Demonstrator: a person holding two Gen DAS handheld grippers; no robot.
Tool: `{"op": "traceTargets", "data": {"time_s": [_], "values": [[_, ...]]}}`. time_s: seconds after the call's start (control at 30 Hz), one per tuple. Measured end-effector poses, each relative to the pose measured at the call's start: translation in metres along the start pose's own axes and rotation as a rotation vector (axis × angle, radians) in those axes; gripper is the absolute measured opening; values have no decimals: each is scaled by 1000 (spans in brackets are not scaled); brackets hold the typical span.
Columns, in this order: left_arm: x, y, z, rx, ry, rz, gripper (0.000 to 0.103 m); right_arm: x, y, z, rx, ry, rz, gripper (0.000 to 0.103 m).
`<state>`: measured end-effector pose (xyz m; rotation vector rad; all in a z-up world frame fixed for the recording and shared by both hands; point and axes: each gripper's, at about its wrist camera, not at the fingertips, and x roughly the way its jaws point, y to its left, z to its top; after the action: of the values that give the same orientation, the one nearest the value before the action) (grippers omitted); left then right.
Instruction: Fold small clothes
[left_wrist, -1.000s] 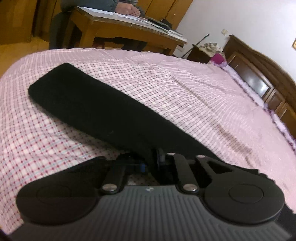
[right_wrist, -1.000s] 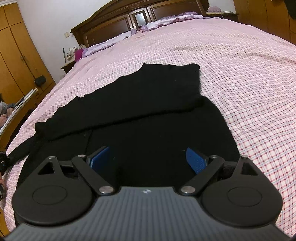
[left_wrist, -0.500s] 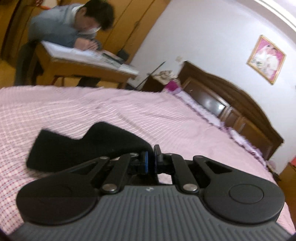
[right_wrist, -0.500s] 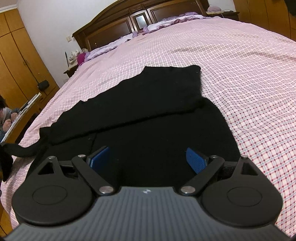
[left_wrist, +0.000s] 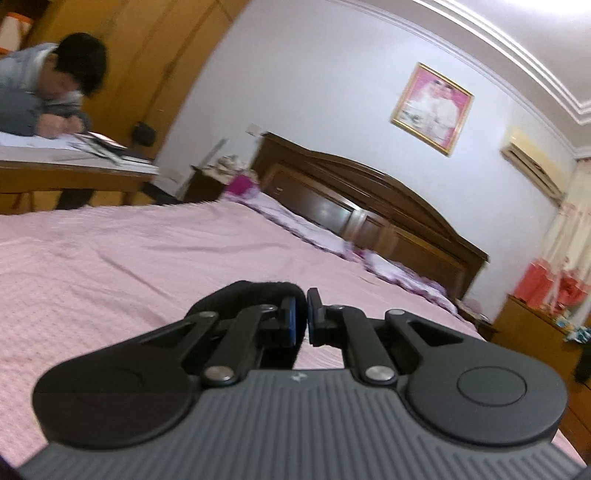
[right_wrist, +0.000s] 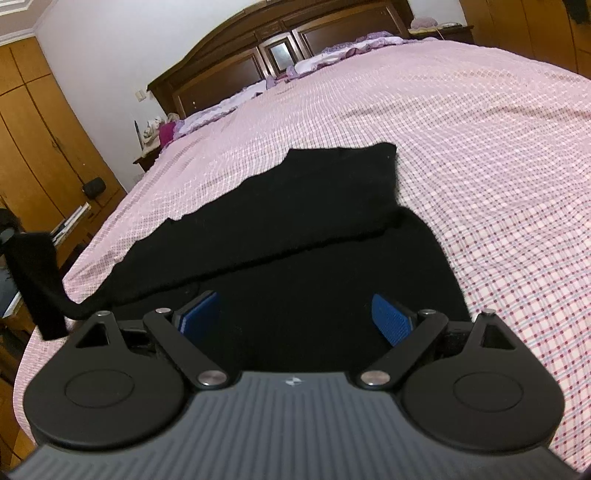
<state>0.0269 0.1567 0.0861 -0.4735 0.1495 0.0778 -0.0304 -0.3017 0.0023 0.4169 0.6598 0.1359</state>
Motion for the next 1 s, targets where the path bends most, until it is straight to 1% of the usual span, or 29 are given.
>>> {"op": "traceTargets", "data": {"time_s": [0.17, 0.27, 0.43, 0.6, 0.7, 0.9, 0.97, 1.0], "values": [[11, -40, -23, 42, 41, -71, 7, -7, -6, 1, 19, -19, 3, 94], [21, -60, -39, 59, 84, -109, 7, -10, -12, 1, 33, -24, -1, 94], [39, -79, -70, 86, 169, -146, 8, -11, -20, 0, 57, -27, -7, 94], [58, -87, -108, 117, 274, -144, 8, -8, -25, -3, 72, -21, -11, 94], [66, -78, -126, 114, 341, -134, 8, -7, -28, -4, 77, -20, -14, 94], [81, -70, -155, 99, 455, -80, 8, -2, -32, -6, 88, -17, -10, 94], [87, -66, -166, 91, 518, -71, 20, -1, -32, -7, 88, -17, -9, 94], [87, -66, -168, 93, 533, -71, 29, -1, -32, -7, 88, -17, -10, 94]]}}
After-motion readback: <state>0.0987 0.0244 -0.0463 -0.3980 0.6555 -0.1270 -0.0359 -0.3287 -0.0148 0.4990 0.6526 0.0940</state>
